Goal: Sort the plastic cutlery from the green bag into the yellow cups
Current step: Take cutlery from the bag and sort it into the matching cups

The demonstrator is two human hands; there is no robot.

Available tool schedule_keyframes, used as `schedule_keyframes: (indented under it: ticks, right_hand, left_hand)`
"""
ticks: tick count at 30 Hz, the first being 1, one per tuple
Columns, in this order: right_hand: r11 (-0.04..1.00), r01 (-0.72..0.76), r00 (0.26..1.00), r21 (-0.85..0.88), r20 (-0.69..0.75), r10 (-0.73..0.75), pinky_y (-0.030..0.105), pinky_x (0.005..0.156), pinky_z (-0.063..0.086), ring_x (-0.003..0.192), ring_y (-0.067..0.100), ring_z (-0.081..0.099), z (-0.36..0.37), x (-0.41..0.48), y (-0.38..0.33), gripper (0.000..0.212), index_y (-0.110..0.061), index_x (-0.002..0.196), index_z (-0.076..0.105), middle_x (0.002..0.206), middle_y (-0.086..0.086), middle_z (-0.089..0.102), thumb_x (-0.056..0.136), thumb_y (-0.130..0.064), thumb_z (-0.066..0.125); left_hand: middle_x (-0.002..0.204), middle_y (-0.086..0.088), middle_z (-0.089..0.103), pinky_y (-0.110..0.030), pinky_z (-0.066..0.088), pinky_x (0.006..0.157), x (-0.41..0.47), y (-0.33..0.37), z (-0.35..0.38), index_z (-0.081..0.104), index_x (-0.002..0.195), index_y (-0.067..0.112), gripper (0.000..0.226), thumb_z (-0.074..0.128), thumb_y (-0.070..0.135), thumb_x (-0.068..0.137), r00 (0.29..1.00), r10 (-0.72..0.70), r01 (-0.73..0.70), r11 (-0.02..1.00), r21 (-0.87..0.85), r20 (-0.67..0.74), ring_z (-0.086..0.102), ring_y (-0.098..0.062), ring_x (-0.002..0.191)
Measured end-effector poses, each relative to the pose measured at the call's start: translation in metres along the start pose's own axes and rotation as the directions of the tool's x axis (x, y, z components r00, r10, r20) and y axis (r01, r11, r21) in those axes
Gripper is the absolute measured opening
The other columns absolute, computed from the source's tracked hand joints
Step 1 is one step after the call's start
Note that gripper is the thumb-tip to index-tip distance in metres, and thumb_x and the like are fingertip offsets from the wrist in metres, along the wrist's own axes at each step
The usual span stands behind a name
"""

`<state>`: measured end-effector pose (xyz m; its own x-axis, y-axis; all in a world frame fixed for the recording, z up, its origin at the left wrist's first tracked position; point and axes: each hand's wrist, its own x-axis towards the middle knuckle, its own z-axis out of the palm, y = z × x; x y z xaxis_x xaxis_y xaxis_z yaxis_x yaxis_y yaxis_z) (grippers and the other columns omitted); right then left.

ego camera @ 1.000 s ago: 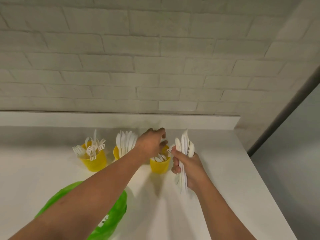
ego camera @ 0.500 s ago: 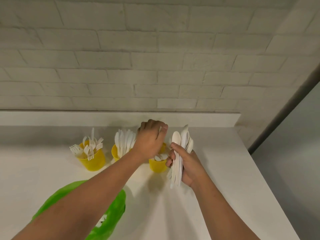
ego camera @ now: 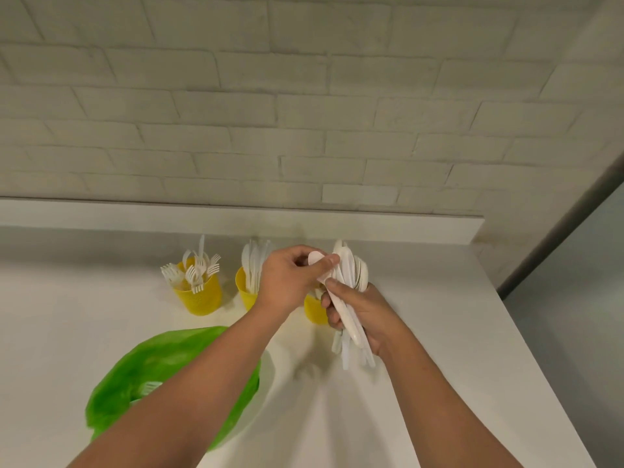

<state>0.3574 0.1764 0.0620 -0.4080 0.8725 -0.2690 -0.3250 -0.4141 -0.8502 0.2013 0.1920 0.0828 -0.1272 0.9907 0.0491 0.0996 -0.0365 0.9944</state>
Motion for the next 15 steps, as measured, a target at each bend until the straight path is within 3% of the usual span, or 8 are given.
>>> schedule_keyframes:
  ticks: [2, 5, 11, 15]
  right_hand:
    - [0.999, -0.041, 0.999, -0.034, 0.006, 0.042, 0.023, 0.047, 0.044, 0.052, 0.017, 0.054, 0.001, -0.006, 0.004, 0.013, -0.011, 0.085, 0.076, 0.072, 0.013, 0.063, 0.085, -0.024, 0.078]
    - [0.999, -0.038, 0.999, 0.015, -0.024, 0.039, 0.021, 0.044, 0.041, 0.052, 0.015, 0.049, 0.001, -0.010, 0.012, 0.010, -0.012, 0.083, 0.075, 0.069, 0.011, 0.056, 0.084, -0.021, 0.078]
    - [0.999, 0.033, 0.997, 0.009, -0.073, -0.032, 0.023, 0.044, 0.041, 0.050, 0.016, 0.051, 0.006, -0.008, 0.017, 0.020, -0.009, 0.087, 0.073, 0.068, 0.012, 0.059, 0.083, -0.027, 0.080]
    - [0.999, 0.040, 0.990, 0.013, -0.137, -0.038, 0.025, 0.045, 0.038, 0.045, 0.018, 0.047, -0.008, -0.010, 0.025, 0.014, -0.011, 0.090, 0.077, 0.078, 0.017, 0.068, 0.086, -0.024, 0.078]
  left_hand:
    - [0.067, 0.001, 0.072, -0.027, 0.049, 0.061, 0.005, 0.000, -0.006, 0.079, 0.076, 0.019, 0.014, 0.089, 0.029, 0.079, 0.996, 0.020, -0.019, 1.000, 0.007, -0.084, 0.059, -0.010, 0.058]
    - [0.069, 0.002, 0.073, -0.023, 0.050, 0.058, 0.006, 0.002, -0.011, 0.079, 0.081, 0.016, 0.016, 0.089, 0.029, 0.078, 0.994, 0.041, -0.041, 0.999, -0.005, -0.101, 0.061, -0.008, 0.060]
    - [0.072, -0.014, 0.065, -0.033, 0.048, 0.067, -0.018, -0.019, -0.003, 0.074, 0.086, -0.003, 0.032, 0.079, 0.028, 0.089, 0.976, -0.177, 0.197, 0.967, -0.165, 0.125, 0.056, -0.019, 0.061]
    - [0.066, -0.007, 0.063, -0.034, 0.048, 0.067, 0.000, -0.011, -0.014, 0.078, 0.082, 0.004, 0.019, 0.082, 0.022, 0.087, 0.982, -0.170, 0.180, 0.973, -0.143, 0.083, 0.054, -0.017, 0.057]
